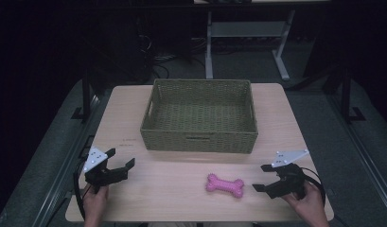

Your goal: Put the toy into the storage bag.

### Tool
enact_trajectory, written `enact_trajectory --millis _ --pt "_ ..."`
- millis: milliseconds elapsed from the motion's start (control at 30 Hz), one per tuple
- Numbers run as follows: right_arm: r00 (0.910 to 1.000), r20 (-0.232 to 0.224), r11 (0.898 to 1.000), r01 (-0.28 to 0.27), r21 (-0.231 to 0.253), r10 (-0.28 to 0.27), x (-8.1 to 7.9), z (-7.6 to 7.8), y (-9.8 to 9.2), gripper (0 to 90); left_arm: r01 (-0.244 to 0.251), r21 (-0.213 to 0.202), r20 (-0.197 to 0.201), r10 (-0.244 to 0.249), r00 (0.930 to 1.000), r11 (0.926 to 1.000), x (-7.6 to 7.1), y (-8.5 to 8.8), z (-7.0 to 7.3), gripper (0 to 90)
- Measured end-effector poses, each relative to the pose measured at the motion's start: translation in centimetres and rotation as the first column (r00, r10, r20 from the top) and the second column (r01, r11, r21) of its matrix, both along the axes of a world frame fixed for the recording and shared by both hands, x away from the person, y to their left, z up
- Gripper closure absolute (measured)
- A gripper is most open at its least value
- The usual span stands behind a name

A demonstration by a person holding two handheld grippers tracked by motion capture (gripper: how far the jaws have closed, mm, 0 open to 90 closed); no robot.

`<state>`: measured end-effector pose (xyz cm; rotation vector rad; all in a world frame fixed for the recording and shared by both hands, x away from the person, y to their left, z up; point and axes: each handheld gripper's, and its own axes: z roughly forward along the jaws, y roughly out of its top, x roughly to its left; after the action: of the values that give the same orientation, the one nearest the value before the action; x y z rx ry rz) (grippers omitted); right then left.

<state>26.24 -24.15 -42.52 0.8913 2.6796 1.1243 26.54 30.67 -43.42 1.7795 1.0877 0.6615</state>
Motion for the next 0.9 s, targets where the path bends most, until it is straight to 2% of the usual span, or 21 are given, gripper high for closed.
enact_trajectory --millis 233,400,900 --pt "0.9993 -0.011 0.999 -0.036 -0.025 0.036 0.6 0.5 1.0 20.7 -0.004 0.005 0.004 0.004 1.0 1.0 0.1 0.1 0.0 13.3" --pt "0.998 -0.024 0.997 -0.06 -0.048 0.058 1.0 0.7 2.1 17.2 0.0 0.0 0.006 0.0 1.0 1.0 0.1 0.2 0.0 13.3" --pt "0.9926 -0.007 0.989 -0.121 -0.082 0.121 1.0 1.5 4.5 15.7 0.006 0.002 0.012 -0.006 0.9999 1.0 -0.1 0.0 0.1 13.3"
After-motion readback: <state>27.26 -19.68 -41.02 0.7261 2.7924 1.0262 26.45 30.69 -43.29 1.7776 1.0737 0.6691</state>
